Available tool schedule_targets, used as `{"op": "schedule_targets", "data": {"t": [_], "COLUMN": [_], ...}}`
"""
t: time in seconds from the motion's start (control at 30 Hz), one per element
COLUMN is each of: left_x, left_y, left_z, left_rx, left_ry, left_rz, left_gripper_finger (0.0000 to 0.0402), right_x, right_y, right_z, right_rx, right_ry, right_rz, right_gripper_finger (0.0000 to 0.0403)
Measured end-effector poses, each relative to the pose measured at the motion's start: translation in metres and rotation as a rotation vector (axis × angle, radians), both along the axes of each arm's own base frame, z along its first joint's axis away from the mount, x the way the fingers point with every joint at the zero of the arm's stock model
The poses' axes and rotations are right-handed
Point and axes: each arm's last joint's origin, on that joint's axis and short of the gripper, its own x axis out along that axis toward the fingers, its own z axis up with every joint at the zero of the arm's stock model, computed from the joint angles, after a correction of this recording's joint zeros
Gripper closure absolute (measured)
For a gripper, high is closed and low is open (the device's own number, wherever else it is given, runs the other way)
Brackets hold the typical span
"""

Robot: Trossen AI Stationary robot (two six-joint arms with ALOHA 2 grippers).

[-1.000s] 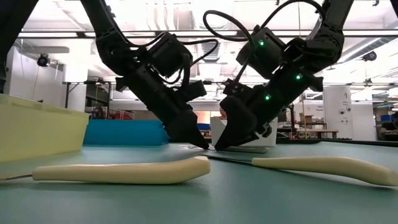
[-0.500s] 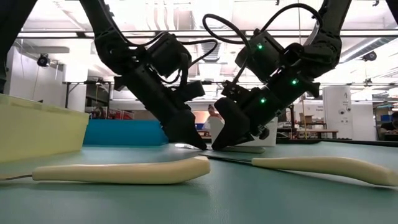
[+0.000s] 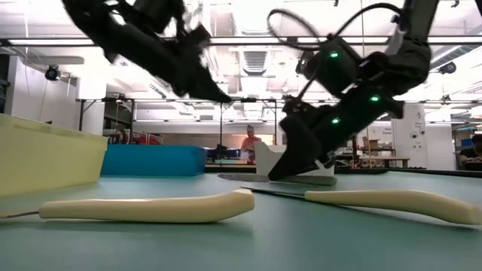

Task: Sort silverware by color (type)
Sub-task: Put the green knife into the green bin

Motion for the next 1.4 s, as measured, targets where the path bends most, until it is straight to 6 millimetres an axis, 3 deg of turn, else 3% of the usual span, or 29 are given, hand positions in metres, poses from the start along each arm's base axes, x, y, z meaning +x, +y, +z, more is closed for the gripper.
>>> {"op": "schedule_targets", "data": {"t": [0.23,0.4,0.53,0.67,0.93,1.13,1.4], "left_x": [-0.045,-0.065,-0.069,-0.058,-0.009,0.024,0.044], "left_y": [-0.003,-0.005,-0.007,-0.008,-0.005,-0.002,-0.004], "left_z": [0.032,0.024,0.009,-0.004,-0.035,-0.068,-0.092], "left_rx": [0.019,0.029,-0.004,-0.058,-0.055,-0.068,-0.119], "left_ry": [-0.227,-0.285,-0.296,-0.297,-0.139,-0.035,0.029], "left_rz": [-0.001,-0.003,-0.065,-0.115,-0.118,-0.114,-0.200], "left_gripper_finger": [0.0401,0.0401,0.0401,0.0401,0.0401,0.0401,0.0401], "right_x": [-0.023,-0.028,-0.027,-0.026,-0.027,-0.034,-0.036], "right_y": [0.000,0.000,0.001,0.003,0.005,0.005,0.005], "right_z": [0.003,0.001,0.001,0.006,0.009,0.003,0.005], "right_rx": [0.018,0.014,-0.026,-0.093,-0.017,0.057,0.059], "right_ry": [-0.190,-0.196,-0.190,-0.187,-0.189,-0.124,-0.104], "right_rz": [-0.009,-0.025,0.003,0.046,0.084,0.045,0.062], "right_gripper_finger": [0.0402,0.0400,0.0397,0.0396,0.0374,0.0313,0.0226]}}
